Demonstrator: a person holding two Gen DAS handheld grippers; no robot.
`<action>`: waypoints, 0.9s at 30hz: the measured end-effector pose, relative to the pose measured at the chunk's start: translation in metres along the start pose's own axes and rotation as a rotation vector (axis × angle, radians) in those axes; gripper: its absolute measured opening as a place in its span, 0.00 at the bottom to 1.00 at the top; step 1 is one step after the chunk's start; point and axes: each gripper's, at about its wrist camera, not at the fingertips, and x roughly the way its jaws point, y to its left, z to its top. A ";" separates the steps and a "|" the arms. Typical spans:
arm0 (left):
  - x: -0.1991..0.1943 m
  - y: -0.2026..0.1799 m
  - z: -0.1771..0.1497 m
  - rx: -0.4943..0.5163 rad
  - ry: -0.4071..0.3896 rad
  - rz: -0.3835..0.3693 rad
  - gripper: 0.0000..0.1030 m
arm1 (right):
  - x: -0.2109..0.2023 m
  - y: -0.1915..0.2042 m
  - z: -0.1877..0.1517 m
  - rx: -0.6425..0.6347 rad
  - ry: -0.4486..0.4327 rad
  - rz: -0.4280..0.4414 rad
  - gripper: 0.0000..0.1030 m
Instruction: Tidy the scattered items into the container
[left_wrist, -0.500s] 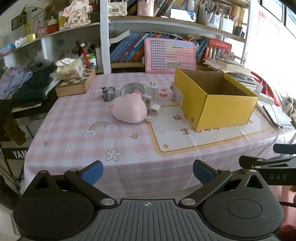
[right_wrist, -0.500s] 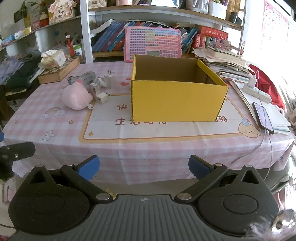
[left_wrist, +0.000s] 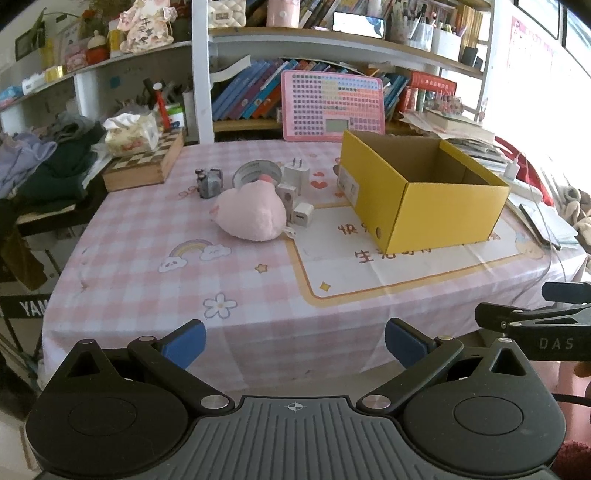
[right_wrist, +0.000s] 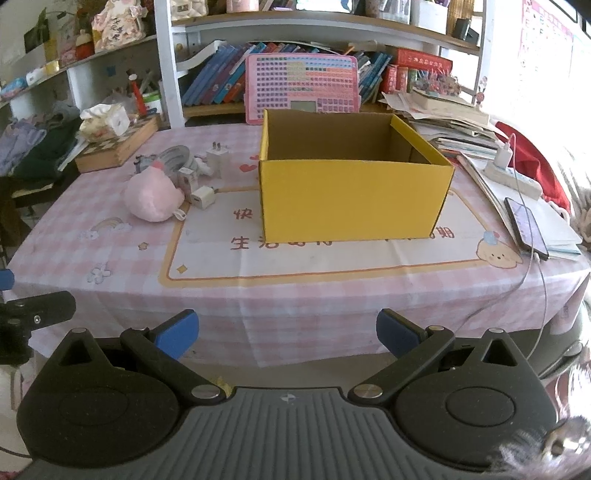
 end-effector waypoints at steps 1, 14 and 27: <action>0.000 0.000 0.000 0.000 0.000 0.000 1.00 | 0.000 0.000 0.000 -0.001 -0.001 0.000 1.00; -0.002 -0.002 -0.001 0.003 -0.013 -0.011 1.00 | -0.006 0.002 -0.001 -0.028 -0.035 0.017 1.00; -0.002 0.001 -0.001 -0.002 -0.014 -0.025 1.00 | -0.004 0.003 -0.001 -0.030 -0.028 0.037 1.00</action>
